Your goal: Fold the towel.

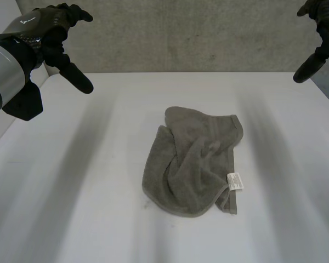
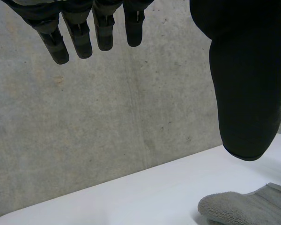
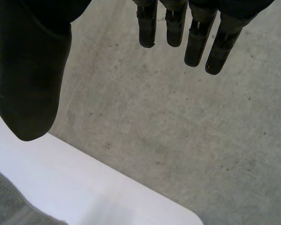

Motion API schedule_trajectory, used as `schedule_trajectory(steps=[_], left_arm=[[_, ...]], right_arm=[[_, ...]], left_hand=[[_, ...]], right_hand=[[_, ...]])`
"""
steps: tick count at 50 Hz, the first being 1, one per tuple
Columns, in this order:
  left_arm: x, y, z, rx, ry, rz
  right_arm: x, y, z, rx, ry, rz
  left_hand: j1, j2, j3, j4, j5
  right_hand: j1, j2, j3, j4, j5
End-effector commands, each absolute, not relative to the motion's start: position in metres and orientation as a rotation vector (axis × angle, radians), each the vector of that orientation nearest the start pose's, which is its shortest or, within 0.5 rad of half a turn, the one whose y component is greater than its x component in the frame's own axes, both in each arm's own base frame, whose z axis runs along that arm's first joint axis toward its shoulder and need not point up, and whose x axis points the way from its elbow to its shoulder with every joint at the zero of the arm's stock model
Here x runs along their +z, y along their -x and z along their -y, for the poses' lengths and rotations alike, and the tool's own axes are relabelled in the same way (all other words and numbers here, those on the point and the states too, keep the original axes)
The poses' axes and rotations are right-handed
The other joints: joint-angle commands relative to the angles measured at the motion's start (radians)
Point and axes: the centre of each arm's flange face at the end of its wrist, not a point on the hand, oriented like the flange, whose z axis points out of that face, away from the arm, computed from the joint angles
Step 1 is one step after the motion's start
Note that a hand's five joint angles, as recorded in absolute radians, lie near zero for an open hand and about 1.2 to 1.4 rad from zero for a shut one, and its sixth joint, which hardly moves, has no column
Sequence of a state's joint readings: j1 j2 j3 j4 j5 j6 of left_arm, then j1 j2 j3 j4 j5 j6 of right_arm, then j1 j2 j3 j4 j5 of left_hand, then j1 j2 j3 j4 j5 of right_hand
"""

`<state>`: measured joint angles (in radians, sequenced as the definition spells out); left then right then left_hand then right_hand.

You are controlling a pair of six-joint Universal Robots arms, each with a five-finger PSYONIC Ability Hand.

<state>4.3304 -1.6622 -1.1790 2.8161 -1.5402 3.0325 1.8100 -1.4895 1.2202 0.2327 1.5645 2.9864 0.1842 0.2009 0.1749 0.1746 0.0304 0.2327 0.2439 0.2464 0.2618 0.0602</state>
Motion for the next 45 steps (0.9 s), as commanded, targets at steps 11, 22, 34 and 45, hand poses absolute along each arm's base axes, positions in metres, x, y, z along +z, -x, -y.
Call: schedule_trajectory(steps=[11,22,34,45], left_arm=[[0.367,0.243,0.243,-2.399,-0.393,-2.523],[0.319,0.240,0.245,-2.206,-0.456,-2.625],[0.191,0.246,0.250,-1.887,-0.633,-2.805],[0.146,0.260,0.246,-1.940,-0.858,-2.770]], right_arm=[[0.358,-0.208,0.280,-2.126,0.481,-2.156],[0.334,-0.210,0.271,-2.082,0.669,-2.239],[0.227,-0.218,0.232,-1.702,1.040,-2.307],[0.158,-0.242,0.214,-1.755,1.093,-2.141]], left_hand=[[0.000,-0.017,0.009,0.010,-0.021],[0.003,-0.014,0.012,0.013,-0.018],[0.026,0.010,0.036,0.036,0.006],[0.026,0.010,0.036,0.036,0.006]], right_hand=[[-0.058,-0.069,-0.072,-0.087,-0.060],[-0.058,-0.069,-0.072,-0.087,-0.060],[-0.058,-0.069,-0.072,-0.087,-0.060],[0.192,0.181,0.179,0.163,0.190]])
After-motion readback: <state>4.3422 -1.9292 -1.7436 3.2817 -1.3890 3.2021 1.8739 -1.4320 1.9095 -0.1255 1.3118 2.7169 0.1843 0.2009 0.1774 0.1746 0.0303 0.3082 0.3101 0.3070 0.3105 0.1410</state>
